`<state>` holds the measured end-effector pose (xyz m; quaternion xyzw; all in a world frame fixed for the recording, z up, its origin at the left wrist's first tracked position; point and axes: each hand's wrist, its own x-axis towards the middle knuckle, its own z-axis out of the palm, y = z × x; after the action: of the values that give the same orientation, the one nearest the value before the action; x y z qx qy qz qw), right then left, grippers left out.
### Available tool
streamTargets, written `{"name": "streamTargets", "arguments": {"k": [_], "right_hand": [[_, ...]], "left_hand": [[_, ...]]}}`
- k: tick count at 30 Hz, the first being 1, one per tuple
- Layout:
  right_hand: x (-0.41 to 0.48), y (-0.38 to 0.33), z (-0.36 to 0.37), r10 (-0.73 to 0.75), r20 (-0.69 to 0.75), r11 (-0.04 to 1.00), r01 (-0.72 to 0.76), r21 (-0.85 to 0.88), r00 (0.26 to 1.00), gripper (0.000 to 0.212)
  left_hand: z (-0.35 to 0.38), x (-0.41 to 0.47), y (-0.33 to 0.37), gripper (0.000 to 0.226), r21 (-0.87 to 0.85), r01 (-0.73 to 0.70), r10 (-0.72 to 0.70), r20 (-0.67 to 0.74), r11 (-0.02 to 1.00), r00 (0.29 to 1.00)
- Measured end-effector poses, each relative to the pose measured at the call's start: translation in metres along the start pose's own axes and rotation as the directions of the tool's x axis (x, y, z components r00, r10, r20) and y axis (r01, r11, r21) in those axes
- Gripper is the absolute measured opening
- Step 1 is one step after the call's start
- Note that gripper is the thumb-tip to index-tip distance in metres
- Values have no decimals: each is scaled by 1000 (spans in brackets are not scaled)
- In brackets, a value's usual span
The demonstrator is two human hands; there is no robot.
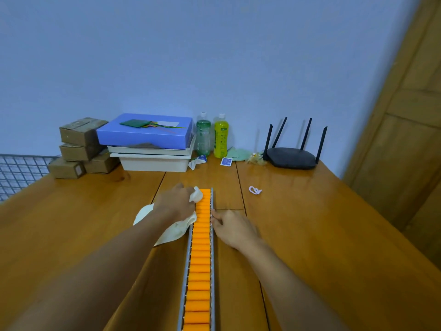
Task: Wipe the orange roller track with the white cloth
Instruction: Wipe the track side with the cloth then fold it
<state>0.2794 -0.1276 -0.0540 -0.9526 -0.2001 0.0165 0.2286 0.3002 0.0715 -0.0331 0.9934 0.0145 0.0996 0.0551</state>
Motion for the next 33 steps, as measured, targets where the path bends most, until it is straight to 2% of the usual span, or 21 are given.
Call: {"name": "streamTargets", "arguments": {"k": [6, 9, 14, 25, 33], "right_hand": [[-7, -12, 0, 93, -61, 994, -90, 59, 994, 36], [-12, -25, 2, 211, -106, 975, -202, 92, 972, 26], [-23, -35, 4, 334, -145, 936, -310, 168, 931, 38], [-80, -44, -6, 306, -28, 942, -299, 154, 951, 28], [-118, -52, -3, 299, -8, 941, -293, 169, 954, 25]], "left_hand": [[-6, -26, 3, 48, -23, -21, 21, 15, 1000, 1000], [-10, -40, 2, 48, -44, -21, 22, 34, 999, 999], [-16, -63, 4, 49, -18, -43, 44, 34, 999, 998], [-28, -117, 15, 52, -22, -69, 70, 28, 997, 997], [-35, -158, 23, 50, -19, -70, 71, 26, 997, 997]]}}
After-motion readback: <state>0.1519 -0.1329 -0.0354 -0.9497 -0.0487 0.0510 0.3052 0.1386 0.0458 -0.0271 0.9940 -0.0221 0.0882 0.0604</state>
